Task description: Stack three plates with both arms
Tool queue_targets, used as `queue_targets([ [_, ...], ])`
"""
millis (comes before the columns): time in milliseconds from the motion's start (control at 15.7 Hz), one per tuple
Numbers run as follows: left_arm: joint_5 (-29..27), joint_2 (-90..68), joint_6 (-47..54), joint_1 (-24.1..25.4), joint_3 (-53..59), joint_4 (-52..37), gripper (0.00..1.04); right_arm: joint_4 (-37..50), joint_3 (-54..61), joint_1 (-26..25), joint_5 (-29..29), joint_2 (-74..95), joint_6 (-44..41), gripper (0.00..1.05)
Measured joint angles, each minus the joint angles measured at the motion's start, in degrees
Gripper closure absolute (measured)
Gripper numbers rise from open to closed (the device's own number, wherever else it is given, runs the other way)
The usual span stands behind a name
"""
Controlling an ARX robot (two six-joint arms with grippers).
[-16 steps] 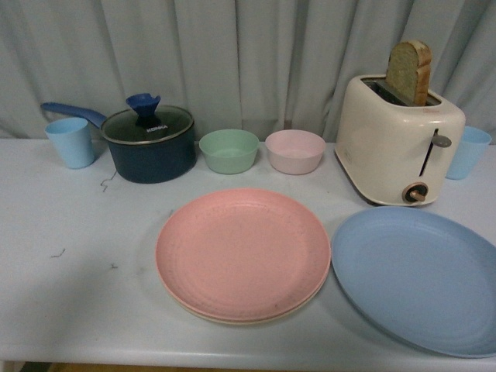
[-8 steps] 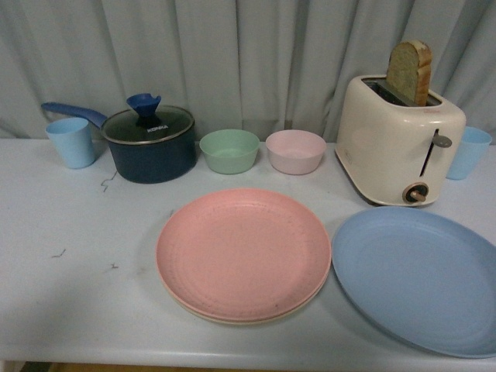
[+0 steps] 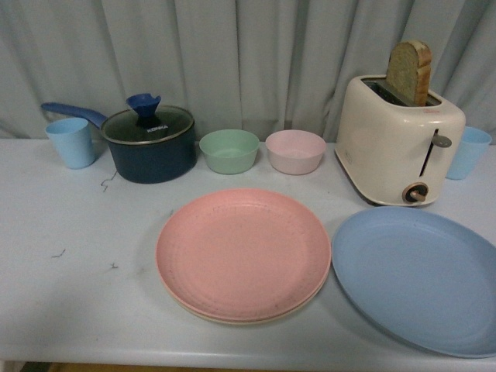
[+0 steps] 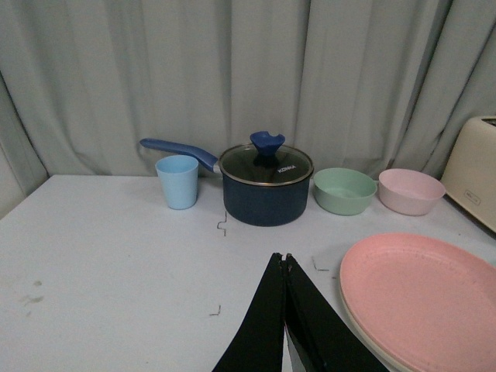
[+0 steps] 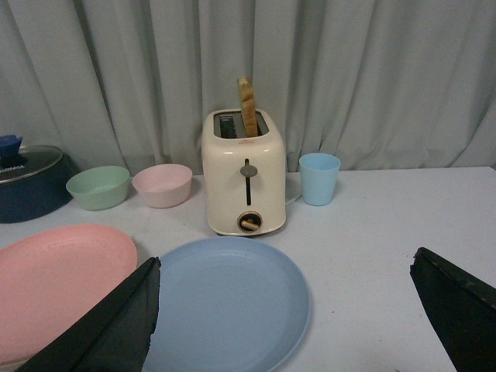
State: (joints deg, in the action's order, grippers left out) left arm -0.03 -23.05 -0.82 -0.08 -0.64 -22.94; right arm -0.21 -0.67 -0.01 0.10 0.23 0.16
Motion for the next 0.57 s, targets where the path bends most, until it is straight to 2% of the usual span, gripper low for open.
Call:
queue_targets([
  [573, 0.00, 10.36, 0.00, 0.00, 0.02, 10.08, 1.03, 0.00, 0.00, 0.00, 0.02, 0.00, 0.00, 0.06],
])
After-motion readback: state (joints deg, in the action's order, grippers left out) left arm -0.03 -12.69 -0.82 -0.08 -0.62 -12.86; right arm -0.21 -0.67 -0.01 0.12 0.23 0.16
